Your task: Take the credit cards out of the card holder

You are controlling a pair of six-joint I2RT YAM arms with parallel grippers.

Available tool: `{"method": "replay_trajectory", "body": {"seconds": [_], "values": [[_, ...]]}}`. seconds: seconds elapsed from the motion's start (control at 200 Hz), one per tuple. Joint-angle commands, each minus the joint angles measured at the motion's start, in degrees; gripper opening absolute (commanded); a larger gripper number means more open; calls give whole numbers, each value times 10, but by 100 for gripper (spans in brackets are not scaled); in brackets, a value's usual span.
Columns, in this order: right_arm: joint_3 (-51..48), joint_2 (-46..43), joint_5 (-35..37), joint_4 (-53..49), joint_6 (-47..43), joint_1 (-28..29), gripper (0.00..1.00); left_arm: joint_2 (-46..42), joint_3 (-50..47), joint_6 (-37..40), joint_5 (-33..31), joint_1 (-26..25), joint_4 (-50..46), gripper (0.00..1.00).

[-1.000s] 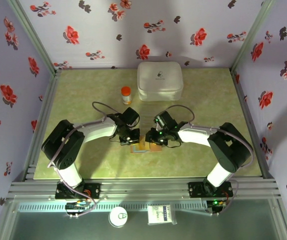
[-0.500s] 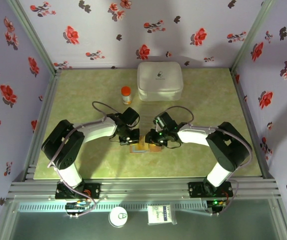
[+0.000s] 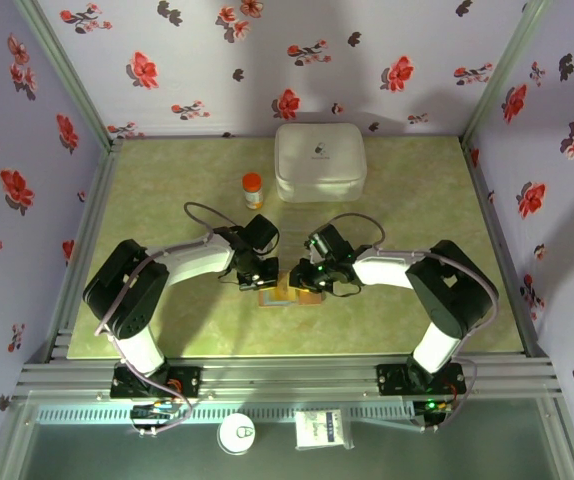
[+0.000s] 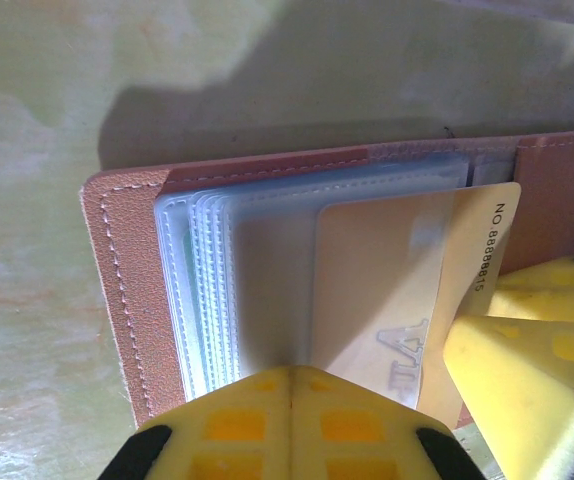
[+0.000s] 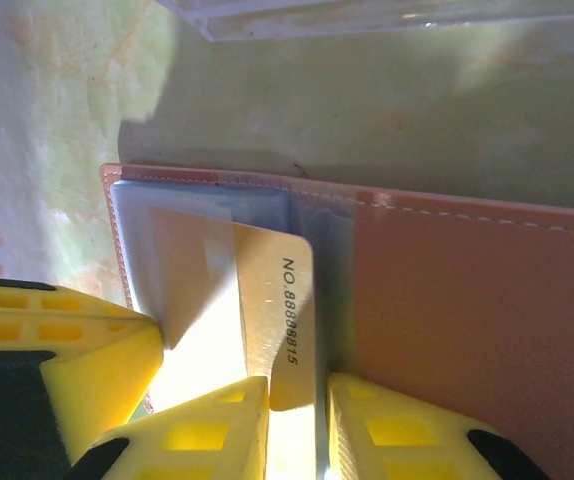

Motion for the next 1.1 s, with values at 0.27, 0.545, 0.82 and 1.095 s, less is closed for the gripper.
{"method": "replay_trajectory", "body": {"seconds": [0.27,0.545,0.82,1.095], "values": [[-6,4,-4,1,-14,-3,13,3,-1,11,-26,-2,-32,0],[-21,-42,22,-37,-29,-11,8,-5,-4,10,-31,-2,-31,0],[-5,-81,40,-115,-76,-15,5,-18,4,14,-33,-1,-31,0],[74,-110,91,-270,-217,-18,2,-37,30,18,-26,6,-32,0]]}}
